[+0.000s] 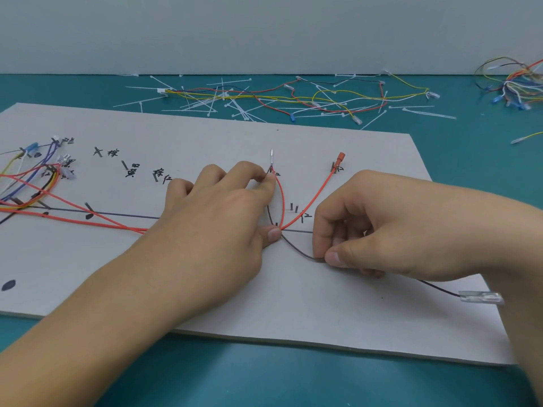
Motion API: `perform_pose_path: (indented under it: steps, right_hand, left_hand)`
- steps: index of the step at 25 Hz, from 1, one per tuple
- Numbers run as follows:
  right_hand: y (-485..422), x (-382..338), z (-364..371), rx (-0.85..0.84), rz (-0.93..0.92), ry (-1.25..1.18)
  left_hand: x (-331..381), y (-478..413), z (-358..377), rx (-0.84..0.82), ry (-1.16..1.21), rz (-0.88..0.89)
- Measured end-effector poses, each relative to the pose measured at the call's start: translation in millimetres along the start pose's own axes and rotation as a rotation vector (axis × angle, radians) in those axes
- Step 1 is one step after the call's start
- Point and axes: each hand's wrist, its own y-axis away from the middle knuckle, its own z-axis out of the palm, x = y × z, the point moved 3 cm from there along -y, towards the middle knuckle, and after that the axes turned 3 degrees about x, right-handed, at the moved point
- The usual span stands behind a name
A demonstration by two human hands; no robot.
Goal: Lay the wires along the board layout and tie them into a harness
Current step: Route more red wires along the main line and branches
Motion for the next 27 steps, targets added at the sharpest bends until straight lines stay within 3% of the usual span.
perform_pose_path:
  steps: [9, 18, 27]
  right_hand:
    - [-1.0, -0.7, 0.7, 0.007, -0.008, 0.006]
    - [1.9, 2.4, -1.6, -0.007, 0.026, 0.067]
    - [12.2, 15.0, -20.1, -0.011, 0.105, 0.11]
  left_hand:
    - [-6.0, -5.9, -1.2, -0.135, 0.055, -0.01]
    - [-3.9, -7.7, -15.5, 0.012, 0.397, 0.036]
    - [0.8, -7.7, -17.7, -0.01, 0.514, 0.016]
